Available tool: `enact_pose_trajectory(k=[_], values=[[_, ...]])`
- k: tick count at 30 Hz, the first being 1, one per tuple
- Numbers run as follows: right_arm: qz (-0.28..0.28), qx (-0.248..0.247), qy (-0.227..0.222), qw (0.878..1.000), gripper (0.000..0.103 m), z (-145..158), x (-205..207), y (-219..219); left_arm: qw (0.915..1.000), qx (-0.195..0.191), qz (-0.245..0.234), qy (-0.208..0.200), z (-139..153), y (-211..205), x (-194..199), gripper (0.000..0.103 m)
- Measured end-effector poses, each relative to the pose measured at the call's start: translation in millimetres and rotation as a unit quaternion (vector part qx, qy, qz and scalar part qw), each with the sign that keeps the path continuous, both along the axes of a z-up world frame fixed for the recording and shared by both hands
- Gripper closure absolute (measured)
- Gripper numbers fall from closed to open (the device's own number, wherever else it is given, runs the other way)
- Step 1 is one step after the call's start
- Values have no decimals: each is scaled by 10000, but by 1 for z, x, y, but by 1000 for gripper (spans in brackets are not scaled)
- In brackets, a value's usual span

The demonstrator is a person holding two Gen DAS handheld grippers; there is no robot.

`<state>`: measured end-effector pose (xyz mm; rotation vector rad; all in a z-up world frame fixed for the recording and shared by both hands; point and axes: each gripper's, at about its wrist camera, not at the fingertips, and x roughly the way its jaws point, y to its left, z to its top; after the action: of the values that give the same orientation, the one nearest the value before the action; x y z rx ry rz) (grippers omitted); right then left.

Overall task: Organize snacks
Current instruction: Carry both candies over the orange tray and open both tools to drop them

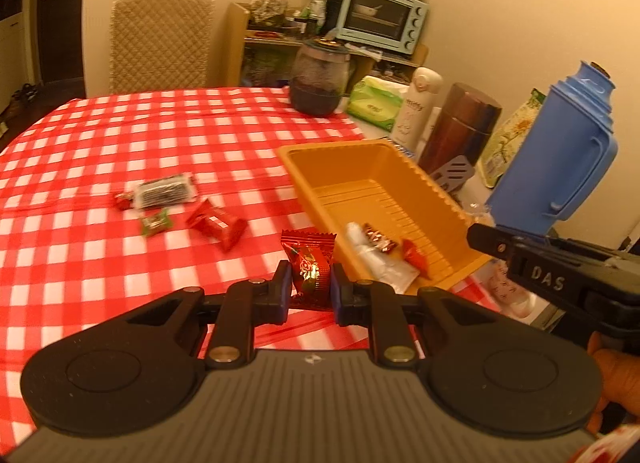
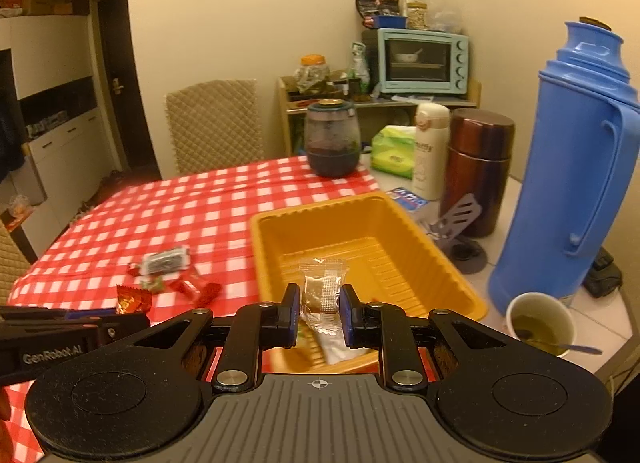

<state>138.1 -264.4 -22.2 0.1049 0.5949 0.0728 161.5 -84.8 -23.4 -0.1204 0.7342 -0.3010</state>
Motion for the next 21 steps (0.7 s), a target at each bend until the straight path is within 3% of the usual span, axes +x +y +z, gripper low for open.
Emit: enact_pose_trajectory(k=[11,21], values=[[-221,-111,140,9996,82,-11,28,-42,9985,-7,-540,25,2,-54,38,85],[-244,-130,272,9992,82,-28,61,-63,9962,29,-866,127,-13,-87,75,85]])
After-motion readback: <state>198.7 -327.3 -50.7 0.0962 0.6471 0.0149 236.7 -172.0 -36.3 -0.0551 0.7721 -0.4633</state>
